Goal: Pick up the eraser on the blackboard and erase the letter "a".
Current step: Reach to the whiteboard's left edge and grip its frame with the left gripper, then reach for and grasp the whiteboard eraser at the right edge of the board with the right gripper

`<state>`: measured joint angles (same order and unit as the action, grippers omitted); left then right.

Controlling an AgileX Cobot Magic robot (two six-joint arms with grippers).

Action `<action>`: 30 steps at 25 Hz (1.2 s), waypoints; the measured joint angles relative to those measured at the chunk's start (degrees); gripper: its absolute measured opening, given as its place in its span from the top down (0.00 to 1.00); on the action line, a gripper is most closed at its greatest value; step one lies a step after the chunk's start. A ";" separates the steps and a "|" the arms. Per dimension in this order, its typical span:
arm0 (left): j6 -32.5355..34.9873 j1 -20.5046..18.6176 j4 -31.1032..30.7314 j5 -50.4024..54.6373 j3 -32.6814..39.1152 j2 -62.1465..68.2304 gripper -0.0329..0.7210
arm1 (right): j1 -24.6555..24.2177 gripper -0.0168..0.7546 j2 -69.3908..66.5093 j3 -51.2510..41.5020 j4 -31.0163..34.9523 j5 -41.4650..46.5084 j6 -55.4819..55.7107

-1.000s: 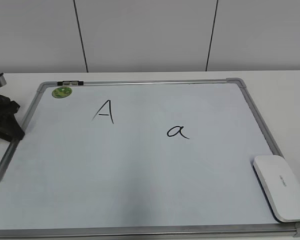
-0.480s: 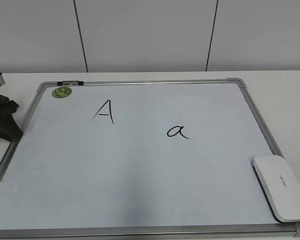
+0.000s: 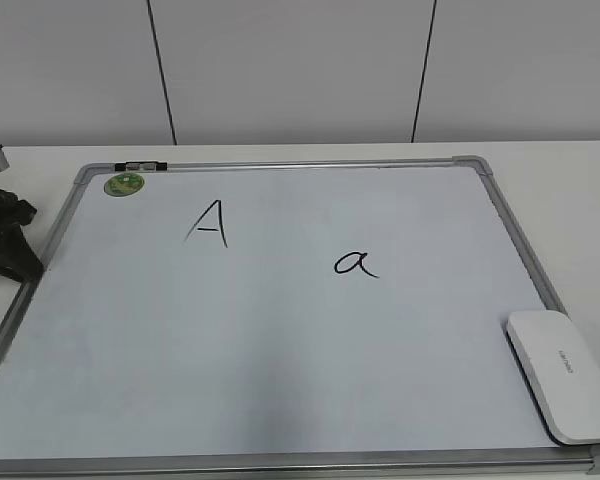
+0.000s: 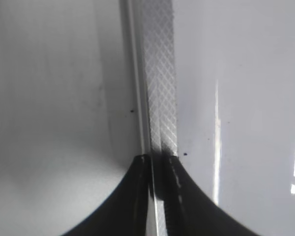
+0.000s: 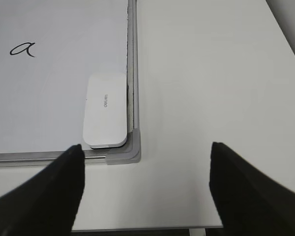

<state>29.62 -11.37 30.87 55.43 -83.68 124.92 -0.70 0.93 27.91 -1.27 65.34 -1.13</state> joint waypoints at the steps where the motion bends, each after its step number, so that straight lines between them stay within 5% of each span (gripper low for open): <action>1: 0.00 0.00 -0.10 0.00 0.00 0.00 0.90 | 0.00 0.22 0.00 0.00 0.00 0.00 0.00; 14: 0.00 0.00 -0.57 0.00 -0.09 0.00 0.90 | 0.36 0.22 -14.84 5.09 1.27 -0.30 0.00; 19: 0.00 0.00 -0.57 0.00 -0.09 0.00 0.90 | 0.51 0.22 -18.87 5.43 1.98 -6.72 0.05; 30: 0.00 0.00 -0.69 0.00 -0.13 0.00 0.90 | 0.51 0.22 -45.57 6.95 13.33 -7.52 -5.77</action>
<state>29.62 -11.37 30.18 55.43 -83.81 124.92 -0.19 -44.64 34.86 12.06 57.82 -6.90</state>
